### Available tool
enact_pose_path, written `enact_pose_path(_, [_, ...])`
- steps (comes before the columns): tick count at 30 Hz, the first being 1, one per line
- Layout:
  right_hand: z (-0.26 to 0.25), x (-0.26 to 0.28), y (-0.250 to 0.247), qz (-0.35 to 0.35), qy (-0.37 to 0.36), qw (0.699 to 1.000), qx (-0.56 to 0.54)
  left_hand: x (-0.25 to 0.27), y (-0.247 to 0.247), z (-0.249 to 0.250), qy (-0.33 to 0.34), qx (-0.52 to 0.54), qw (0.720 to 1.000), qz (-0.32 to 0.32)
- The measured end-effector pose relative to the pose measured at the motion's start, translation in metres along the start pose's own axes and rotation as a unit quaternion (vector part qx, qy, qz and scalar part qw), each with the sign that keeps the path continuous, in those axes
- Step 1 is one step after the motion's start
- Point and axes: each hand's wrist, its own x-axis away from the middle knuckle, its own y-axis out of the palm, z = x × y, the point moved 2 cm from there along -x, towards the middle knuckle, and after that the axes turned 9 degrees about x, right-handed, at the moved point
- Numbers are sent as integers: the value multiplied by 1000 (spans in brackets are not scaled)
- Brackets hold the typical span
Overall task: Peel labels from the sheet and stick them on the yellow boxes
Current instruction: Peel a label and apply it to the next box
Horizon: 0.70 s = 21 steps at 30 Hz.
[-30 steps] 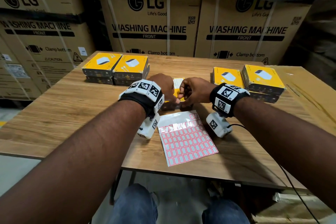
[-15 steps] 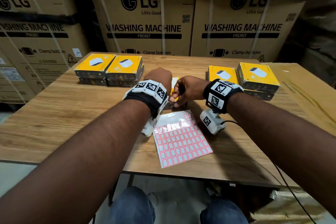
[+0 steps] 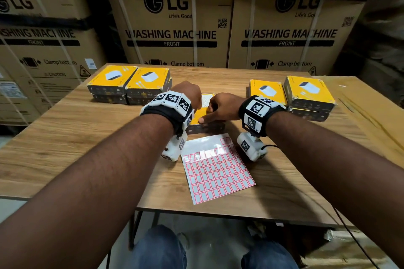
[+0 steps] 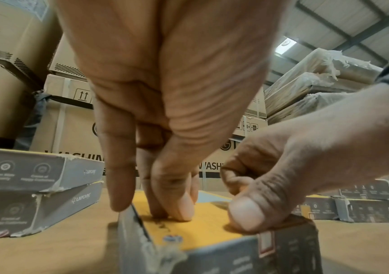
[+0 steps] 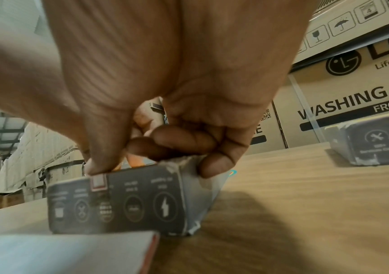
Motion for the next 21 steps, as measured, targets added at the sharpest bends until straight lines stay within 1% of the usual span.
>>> enact_pose_path(3, [2,-3,0,-16,-1,1000,9,-1,0,-4,8,11,1000,-19])
enact_pose_path(7, [8,-5,2,-16,-3,999,-32,-3,2,-10,3,30,999,-41])
enact_pose_path(10, [9,-4,4,-28,-6,997,-66,-3,3,-12,8,19,1000,-14])
enact_pose_path(12, [9,-1,1,-56,-11,995,-81,-3,5,-11,6,19,1000,6])
enact_pose_path(14, [7,3,-2,-80,-19,996,-44,-1,7,-9,3,16,1000,19])
enact_pose_path(17, [2,5,-5,-76,-24,996,43,-4,12,-5,-5,6,1000,26])
enact_pose_path(21, [2,5,-4,-62,-32,996,53,-5,17,1,0,-19,1000,23])
